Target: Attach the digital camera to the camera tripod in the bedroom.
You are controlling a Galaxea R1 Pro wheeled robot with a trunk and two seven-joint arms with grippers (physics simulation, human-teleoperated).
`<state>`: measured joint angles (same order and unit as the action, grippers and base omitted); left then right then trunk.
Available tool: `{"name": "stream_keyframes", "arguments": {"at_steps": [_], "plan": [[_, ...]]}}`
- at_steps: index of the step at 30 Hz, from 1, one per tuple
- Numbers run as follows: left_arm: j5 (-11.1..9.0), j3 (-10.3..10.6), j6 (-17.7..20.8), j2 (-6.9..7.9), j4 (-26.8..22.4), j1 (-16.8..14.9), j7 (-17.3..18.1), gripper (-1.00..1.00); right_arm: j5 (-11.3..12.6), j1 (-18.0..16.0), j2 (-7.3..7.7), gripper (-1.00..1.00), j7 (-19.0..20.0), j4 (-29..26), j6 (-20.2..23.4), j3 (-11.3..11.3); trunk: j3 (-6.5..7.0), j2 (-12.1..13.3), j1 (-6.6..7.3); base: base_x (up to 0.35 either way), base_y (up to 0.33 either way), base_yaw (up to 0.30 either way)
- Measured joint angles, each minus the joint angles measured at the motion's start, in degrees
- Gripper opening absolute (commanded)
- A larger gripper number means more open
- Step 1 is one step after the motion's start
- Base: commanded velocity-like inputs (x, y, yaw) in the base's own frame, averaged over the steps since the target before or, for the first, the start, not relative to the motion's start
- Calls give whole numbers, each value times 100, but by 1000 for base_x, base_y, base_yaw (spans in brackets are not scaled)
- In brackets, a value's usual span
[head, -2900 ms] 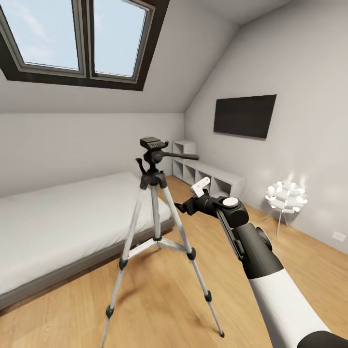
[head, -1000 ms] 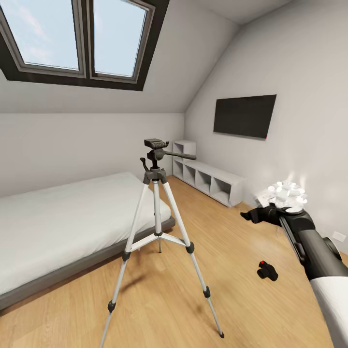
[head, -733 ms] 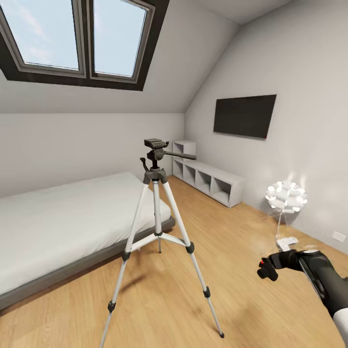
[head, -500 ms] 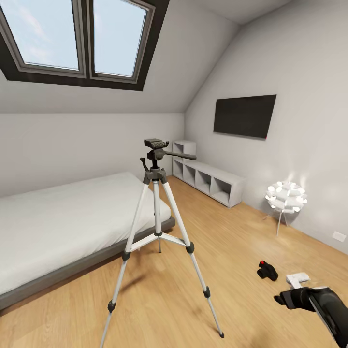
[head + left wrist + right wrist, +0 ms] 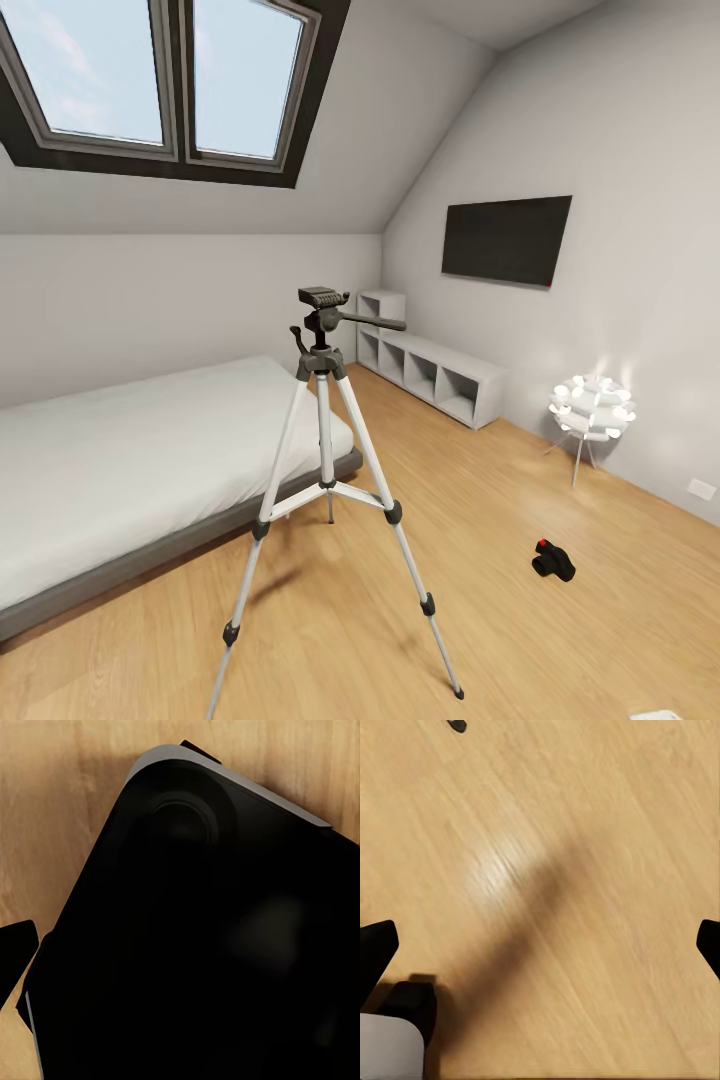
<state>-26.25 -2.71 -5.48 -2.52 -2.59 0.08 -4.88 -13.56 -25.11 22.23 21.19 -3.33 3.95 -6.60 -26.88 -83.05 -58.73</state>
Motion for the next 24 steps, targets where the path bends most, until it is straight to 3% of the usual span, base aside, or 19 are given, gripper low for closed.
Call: {"name": "stream_keyframes", "arguments": {"at_steps": [4, 13, 15, 24], "plan": [[1, 8, 12, 0, 2, 0, 15, 100, 10, 37, -10, 100, -7, 349, -407, 19, 0, 0, 0, 0, 0, 0], [2, 16, 45, 2, 2, 0, 50, 100, 15, 519, -83, 100, -92, 492, -623, 36, -1, 0, 0, 0, 0, 0], [3, 22, 66, 7, 2, 0, 61, 100, 15, 840, -266, 100, -472, 504, -660, 35, 0, 0, 0, 0, 0, 0], [4, 30, 74, 10, 5, 0, 66, 100, 1, 1203, -849, 100, -1068, 509, -673, 33, 0, 0, 0, 0, 0, 0]]}}
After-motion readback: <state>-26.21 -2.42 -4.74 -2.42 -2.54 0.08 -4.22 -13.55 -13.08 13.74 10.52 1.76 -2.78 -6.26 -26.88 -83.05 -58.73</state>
